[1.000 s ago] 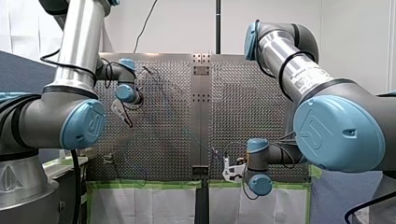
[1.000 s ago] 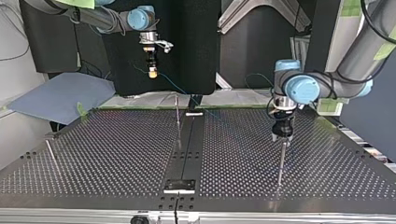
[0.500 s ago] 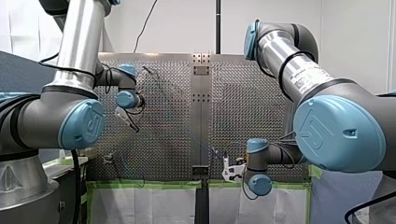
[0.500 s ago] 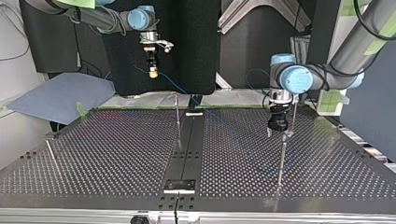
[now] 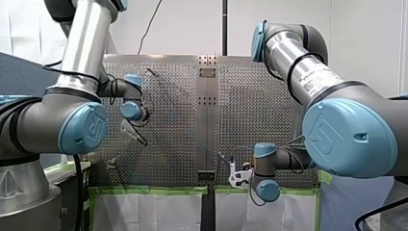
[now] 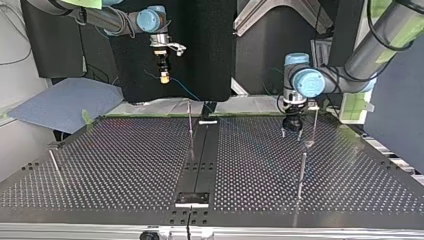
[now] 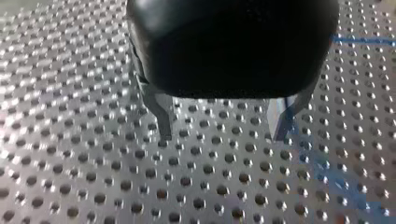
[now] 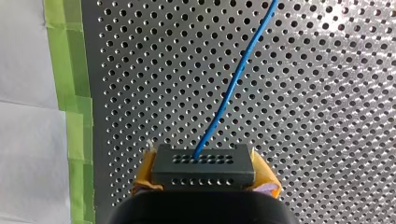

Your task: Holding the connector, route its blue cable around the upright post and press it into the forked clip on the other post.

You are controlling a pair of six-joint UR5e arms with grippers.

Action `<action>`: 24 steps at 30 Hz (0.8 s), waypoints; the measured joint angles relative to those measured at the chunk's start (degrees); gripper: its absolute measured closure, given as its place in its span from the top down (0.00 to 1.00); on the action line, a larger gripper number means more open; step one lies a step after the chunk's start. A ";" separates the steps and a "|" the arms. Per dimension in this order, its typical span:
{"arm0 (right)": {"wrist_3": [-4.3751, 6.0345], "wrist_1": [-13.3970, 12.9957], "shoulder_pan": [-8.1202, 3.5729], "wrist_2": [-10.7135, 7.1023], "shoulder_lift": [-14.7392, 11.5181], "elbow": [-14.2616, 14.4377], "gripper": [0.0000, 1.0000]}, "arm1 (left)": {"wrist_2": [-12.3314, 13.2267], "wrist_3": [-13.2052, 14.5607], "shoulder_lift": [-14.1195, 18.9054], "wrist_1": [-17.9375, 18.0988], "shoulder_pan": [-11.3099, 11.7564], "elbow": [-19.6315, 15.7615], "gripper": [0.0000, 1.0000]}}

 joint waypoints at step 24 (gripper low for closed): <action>0.00 0.05 0.27 -0.01 0.00 0.00 0.00 | -2.22 10.21 -0.13 -8.00 -2.98 -0.02 1.00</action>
